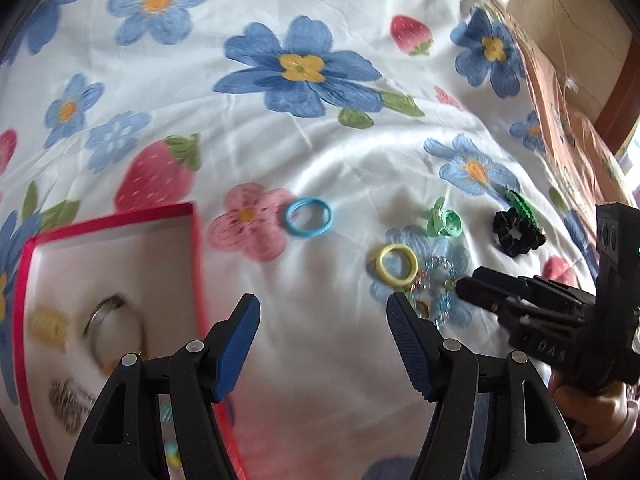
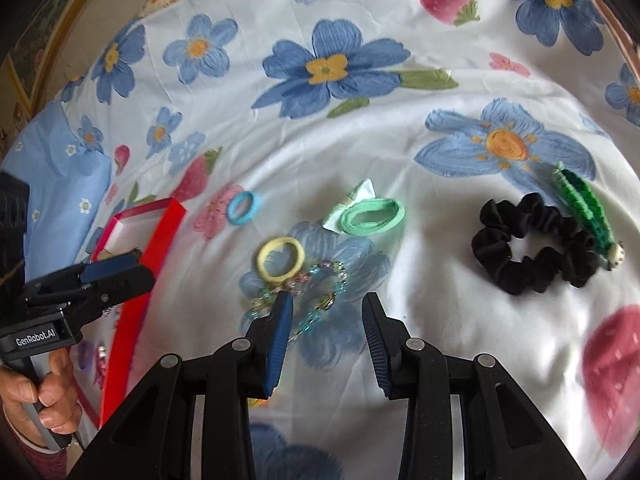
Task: Organize jewelry
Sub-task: 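Grasp the yellow hair tie with the left tool while the right tool grasps the crystal bracelet, then carry the yellow hair tie and crystal bracelet into the red box and open both tools, then grasp the gold ring with the left tool while the right tool grasps the mint hair tie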
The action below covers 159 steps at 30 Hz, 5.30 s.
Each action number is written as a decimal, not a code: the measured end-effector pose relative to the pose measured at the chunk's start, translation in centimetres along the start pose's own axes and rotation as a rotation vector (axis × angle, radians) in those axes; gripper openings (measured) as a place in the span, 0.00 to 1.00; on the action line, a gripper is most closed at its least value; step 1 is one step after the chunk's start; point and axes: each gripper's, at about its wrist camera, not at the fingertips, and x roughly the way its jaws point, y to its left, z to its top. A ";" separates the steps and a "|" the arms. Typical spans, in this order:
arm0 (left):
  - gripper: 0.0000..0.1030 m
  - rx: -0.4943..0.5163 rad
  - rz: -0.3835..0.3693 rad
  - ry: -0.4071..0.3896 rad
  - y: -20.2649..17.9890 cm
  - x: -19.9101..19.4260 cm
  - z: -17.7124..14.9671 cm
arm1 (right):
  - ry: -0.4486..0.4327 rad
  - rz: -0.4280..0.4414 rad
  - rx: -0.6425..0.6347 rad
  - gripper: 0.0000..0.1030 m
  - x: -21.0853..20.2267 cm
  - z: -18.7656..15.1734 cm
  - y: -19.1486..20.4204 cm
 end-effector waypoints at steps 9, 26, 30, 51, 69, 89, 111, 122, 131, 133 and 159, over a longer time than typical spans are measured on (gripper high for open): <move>0.53 0.060 -0.006 0.080 -2.3 7.5 2.9 | 0.027 -0.042 -0.010 0.07 2.0 0.1 -0.7; 0.03 0.092 -0.071 0.063 -2.8 6.3 1.7 | -0.097 0.037 0.020 0.07 -4.2 0.0 0.2; 0.03 0.060 -0.079 0.025 -1.4 2.6 0.3 | -0.125 0.053 0.002 0.07 -5.5 0.3 1.4; 0.03 -0.144 0.007 -0.085 7.8 -9.9 -8.5 | -0.109 0.152 -0.132 0.07 -5.8 -1.4 10.7; 0.03 -0.277 0.106 -0.103 14.4 -14.1 -12.7 | -0.071 0.296 -0.265 0.07 -4.0 -2.2 20.7; 0.03 -0.313 0.184 0.000 17.8 -10.2 -12.7 | 0.063 0.348 -0.299 0.07 4.1 -3.8 25.8; 0.10 -0.288 0.228 0.015 17.2 -9.1 -12.3 | 0.119 0.248 -0.284 0.08 6.6 -4.6 23.1; 0.45 -0.321 0.241 -0.022 17.0 -11.0 -12.9 | 0.115 0.282 -0.248 0.33 5.4 -4.5 22.6; 0.68 -0.370 0.196 -0.102 15.7 -14.1 -14.3 | 0.030 0.306 -0.222 0.48 0.5 -4.4 20.6; 0.70 -0.365 0.187 -0.108 15.0 -14.5 -14.4 | 0.012 0.301 -0.210 0.49 -0.6 -4.5 19.8; 0.75 -0.172 0.072 -0.068 5.5 -11.8 -10.4 | -0.092 0.077 0.045 0.53 -6.9 -6.2 3.2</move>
